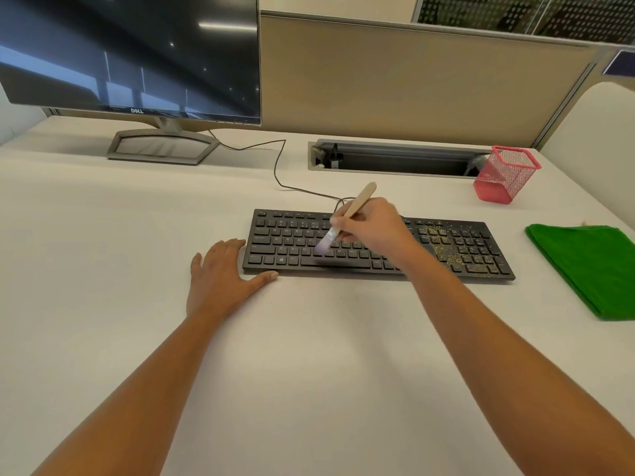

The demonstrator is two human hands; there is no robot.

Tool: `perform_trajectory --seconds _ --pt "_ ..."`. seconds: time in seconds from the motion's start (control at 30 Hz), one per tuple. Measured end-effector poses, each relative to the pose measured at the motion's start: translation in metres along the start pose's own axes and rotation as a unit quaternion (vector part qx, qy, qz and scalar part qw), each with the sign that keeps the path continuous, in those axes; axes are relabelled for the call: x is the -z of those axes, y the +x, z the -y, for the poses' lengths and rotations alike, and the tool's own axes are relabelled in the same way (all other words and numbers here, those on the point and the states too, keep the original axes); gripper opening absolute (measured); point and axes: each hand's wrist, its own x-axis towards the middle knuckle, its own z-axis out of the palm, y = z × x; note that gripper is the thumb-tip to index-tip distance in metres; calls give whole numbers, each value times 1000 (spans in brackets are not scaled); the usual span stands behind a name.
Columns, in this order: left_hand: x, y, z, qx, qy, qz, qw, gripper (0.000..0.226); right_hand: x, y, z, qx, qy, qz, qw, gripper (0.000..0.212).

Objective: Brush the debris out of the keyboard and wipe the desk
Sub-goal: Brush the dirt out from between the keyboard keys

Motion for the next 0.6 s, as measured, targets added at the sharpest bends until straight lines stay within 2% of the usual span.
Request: perform_trajectory --seconds 0.1,0.2,0.27,0.47,0.6 --pt "0 0 0 -1 0 2 1000 81 24 2 6 8 -109 30 994 10" --pt "1 0 -1 -1 0 3 1000 80 39 1 7 10 -241 54 969 14" --pt "1 -1 -1 -2 -5 -1 1000 79 41 1 4 12 -288 55 956 12" --pt "1 -1 -1 -1 -7 1 1000 80 16 -3 -6 36 -270 47 961 14" --pt "1 -1 -1 -2 -8 1 1000 80 -1 -3 -6 51 -187 49 980 11"
